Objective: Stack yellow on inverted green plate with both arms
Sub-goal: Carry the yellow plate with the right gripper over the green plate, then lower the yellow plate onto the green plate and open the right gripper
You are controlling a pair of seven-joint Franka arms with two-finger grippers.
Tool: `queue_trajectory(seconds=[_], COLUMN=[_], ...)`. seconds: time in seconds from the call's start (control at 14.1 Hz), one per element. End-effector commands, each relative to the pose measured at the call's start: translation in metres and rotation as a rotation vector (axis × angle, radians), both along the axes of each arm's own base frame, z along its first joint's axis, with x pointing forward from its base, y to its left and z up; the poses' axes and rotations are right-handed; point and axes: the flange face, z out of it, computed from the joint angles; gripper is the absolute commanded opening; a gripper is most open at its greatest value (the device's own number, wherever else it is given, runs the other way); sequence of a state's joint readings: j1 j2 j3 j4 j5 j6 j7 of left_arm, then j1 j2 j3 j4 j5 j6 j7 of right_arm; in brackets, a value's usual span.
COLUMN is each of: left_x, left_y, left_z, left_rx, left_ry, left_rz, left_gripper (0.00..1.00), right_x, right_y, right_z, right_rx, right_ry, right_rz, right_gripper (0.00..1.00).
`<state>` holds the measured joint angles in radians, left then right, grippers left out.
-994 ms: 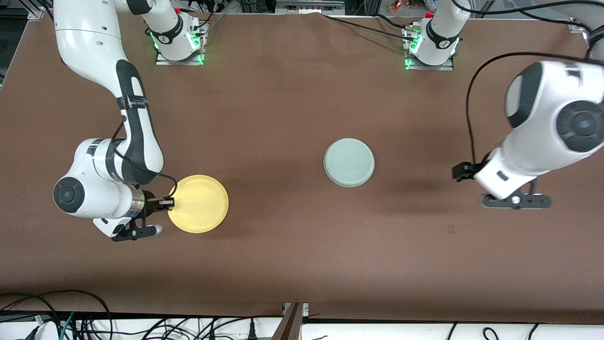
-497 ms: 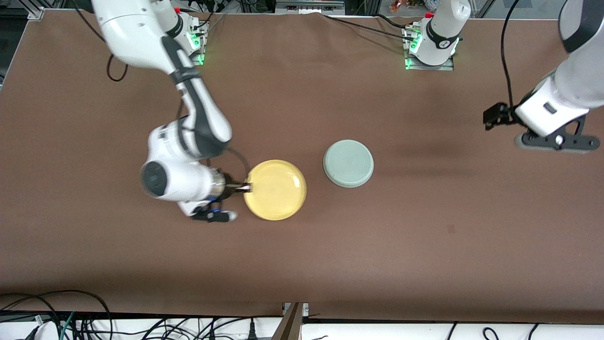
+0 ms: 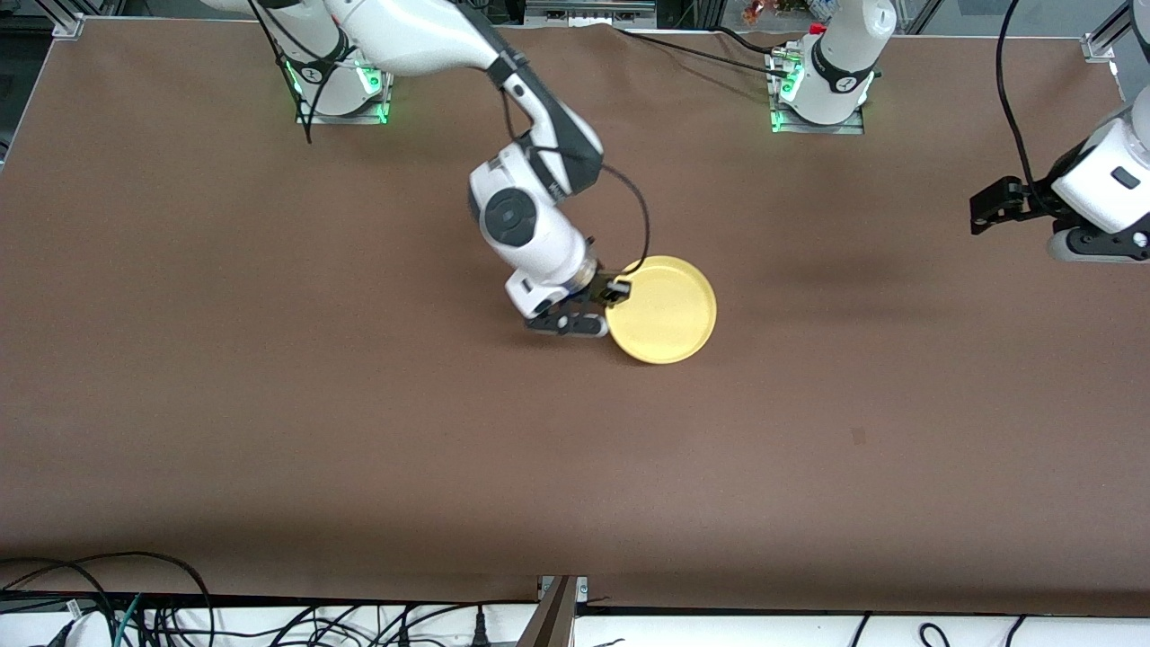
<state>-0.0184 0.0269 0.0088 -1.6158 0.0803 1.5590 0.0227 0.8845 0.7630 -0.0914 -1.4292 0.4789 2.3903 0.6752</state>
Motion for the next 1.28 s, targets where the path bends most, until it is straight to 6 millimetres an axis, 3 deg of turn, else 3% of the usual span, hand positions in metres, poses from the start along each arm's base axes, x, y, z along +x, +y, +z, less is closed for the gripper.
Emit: queue_trajectory(seconds=[0.0,0.21,0.92,0.99,1.06,1.21], left_x=[-0.004,0.000,0.001,-0.001,-0.002,-0.001], left_y=[-0.005,-0.003,0.001,-0.002,-0.003,-0.003], left_z=[0.010,0.015,0.006,0.007,0.006,0.005], left_rx=[-0.023,-0.031,-0.029,-0.029,-0.031,-0.031], left_ry=[-0.020,-0.019,0.003,0.007,0.015,0.020], left_rz=[-0.014,-0.023,-0.018,-0.024,-0.025,-0.028], left_gripper=[1.00,1.00,1.00,1.00,1.00,1.00], right_x=[-0.020,-0.035,-0.032,-0.030,-0.025,-0.009], right_y=[0.003,0.013,0.007,0.007,0.003,-0.008], right_z=[-0.015,-0.041,-0.061,-0.059,-0.056,-0.037], right_rx=[0.007,0.004,-0.023,-0.019,-0.019,-0.024], right_ry=[-0.033,-0.061,-0.064,-0.068,-0.073,-0.096], right_rz=[-0.033,-0.042,-0.038,-0.039,-0.045,-0.060], right_gripper=[0.00,0.00,0.00,0.37,0.95,1.00])
